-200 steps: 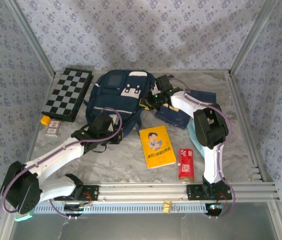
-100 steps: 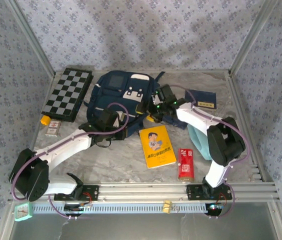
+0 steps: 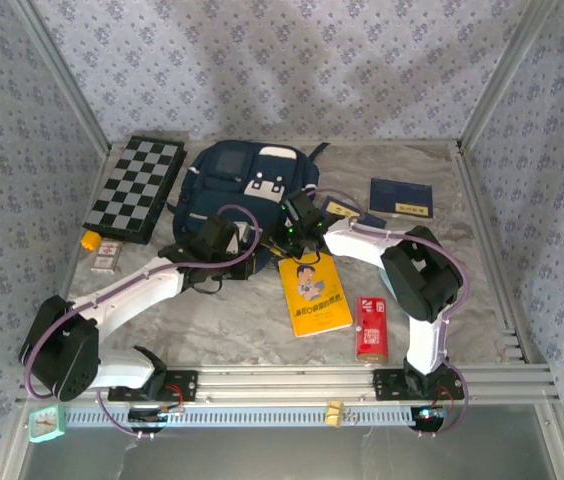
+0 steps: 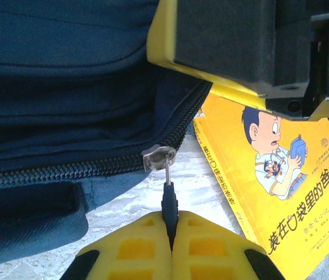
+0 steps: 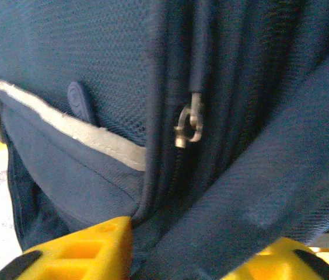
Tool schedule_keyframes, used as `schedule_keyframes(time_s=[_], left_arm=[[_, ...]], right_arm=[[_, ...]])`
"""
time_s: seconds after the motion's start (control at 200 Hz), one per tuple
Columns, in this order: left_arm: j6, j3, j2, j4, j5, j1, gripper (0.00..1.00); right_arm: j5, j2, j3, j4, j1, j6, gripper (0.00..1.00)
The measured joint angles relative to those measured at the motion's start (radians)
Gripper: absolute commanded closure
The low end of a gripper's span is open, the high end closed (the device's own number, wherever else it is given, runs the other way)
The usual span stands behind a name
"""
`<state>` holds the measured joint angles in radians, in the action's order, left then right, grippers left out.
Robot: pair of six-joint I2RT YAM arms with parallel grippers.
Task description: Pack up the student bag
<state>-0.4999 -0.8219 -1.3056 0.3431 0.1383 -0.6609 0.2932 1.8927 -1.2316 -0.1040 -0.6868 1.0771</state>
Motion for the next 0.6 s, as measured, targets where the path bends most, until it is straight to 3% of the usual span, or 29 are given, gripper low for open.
schedule_keyframes(time_s=[0.135,0.405,0.6], left_arm=[[0.015,0.0,0.006,0.009,-0.026,0.0,1.0],[0.016,0.052,0.127,0.053,-0.054,0.001,1.0],[-0.006,0.052,0.119,0.04,-0.075,-0.106,1.0]], right_arm=[[-0.007,-0.001,0.001,-0.02,0.006,-0.047,1.0],[0.064,-0.055,0.013,-0.071,0.082,-0.194,1.0],[0.131,-0.039,-0.061,-0.198,0.166,-0.294,1.0]])
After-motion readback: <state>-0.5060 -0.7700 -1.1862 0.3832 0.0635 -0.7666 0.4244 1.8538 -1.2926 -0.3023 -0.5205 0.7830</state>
